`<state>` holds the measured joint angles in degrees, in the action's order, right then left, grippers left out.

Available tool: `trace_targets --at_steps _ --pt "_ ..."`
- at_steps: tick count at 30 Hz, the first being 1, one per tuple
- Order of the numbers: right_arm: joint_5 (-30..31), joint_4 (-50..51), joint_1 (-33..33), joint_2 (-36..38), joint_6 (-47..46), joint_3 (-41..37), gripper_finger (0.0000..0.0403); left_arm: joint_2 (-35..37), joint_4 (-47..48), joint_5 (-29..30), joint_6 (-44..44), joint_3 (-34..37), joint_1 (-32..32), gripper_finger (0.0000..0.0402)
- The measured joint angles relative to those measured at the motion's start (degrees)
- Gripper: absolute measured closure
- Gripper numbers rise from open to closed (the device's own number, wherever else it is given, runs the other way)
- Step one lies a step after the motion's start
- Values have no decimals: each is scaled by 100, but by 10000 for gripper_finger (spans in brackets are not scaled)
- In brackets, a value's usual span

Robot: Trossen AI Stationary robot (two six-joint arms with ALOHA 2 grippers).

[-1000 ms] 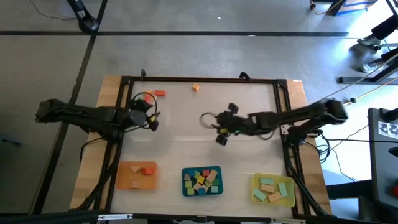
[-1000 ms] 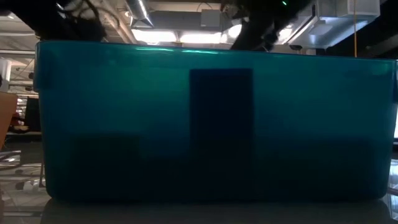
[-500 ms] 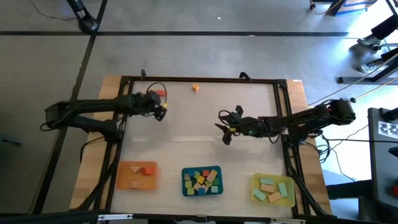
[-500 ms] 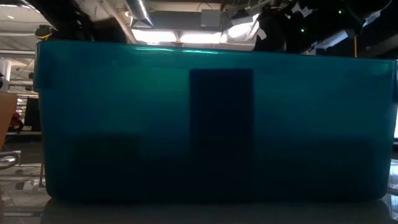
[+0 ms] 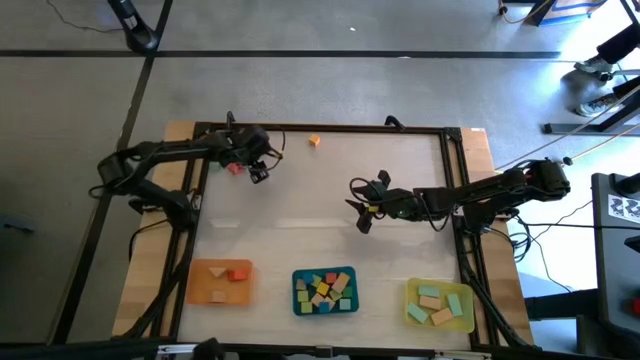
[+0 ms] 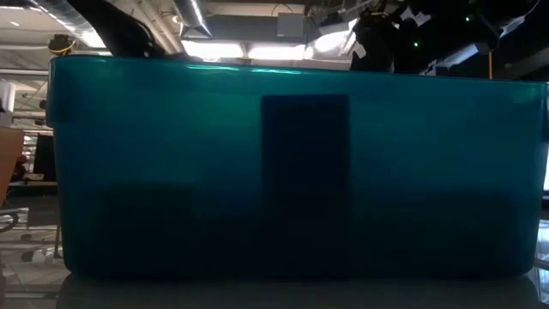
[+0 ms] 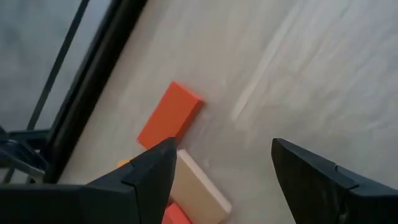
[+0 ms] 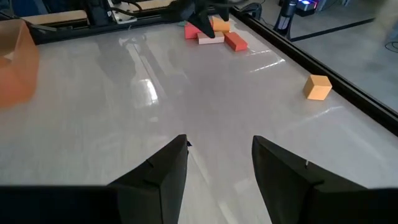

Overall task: Sort blocks by size
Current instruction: Put the orange rectangular block into the yellow bin

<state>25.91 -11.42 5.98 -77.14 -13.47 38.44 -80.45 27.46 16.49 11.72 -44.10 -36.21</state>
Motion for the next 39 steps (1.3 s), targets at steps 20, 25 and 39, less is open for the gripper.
trace_targets --at_steps 20,25,39 --pt "0 142 0 0 21 0 226 -1257 -673 -1045 1385 -24 -953 151" --pt "50 138 0 0 42 2 226 -1233 -679 -1685 820 -28 -902 151" --pt "2 234 0 0 35 2 226 -1063 -63 -1637 314 -358 97 151"
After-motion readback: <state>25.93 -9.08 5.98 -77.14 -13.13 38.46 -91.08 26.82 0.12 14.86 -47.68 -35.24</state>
